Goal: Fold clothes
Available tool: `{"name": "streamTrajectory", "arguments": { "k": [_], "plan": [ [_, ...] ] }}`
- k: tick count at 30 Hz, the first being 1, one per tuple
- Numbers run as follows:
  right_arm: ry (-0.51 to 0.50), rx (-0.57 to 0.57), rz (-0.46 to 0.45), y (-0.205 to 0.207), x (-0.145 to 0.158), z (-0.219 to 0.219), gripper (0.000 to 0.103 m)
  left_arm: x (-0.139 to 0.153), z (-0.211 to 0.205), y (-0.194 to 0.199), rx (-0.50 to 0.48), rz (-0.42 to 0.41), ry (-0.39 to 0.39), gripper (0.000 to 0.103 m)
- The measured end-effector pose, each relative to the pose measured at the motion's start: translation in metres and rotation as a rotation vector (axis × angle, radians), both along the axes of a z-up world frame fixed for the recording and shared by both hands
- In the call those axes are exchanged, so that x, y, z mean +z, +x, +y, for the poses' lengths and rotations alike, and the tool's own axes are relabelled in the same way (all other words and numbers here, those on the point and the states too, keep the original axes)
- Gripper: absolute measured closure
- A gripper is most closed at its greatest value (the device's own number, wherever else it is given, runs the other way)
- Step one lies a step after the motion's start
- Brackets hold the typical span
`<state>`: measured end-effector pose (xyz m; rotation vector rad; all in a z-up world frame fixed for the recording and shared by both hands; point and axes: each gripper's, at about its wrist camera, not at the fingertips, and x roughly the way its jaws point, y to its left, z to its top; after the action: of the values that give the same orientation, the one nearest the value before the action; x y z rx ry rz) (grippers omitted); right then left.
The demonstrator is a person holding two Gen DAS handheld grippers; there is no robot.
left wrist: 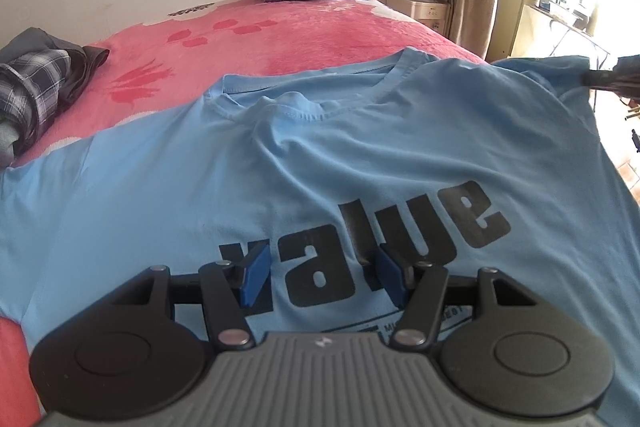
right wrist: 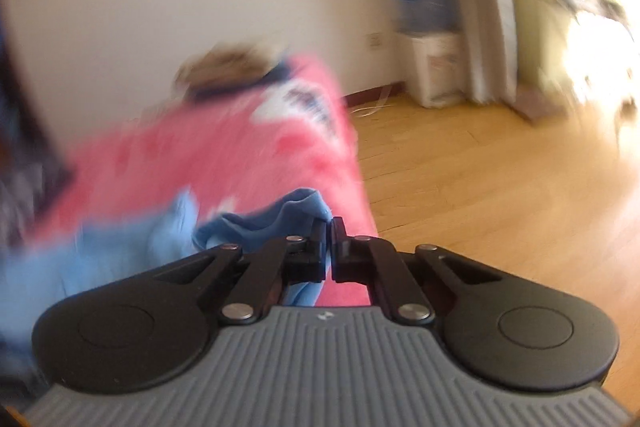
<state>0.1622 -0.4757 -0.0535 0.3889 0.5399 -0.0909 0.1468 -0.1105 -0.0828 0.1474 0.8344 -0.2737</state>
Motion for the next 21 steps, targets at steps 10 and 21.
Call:
{"name": "streamTrajectory", "arguments": {
  "k": [10, 21],
  "plan": [
    [0.417, -0.321, 0.015, -0.036, -0.044, -0.064, 0.103, -0.001, 0.003, 0.002, 0.007, 0.005, -0.008, 0.043],
    [0.455, -0.512, 0.099, -0.059, -0.071, -0.073, 0.095, -0.002, 0.003, 0.005, 0.008, 0.008, -0.017, 0.042]
  ]
}}
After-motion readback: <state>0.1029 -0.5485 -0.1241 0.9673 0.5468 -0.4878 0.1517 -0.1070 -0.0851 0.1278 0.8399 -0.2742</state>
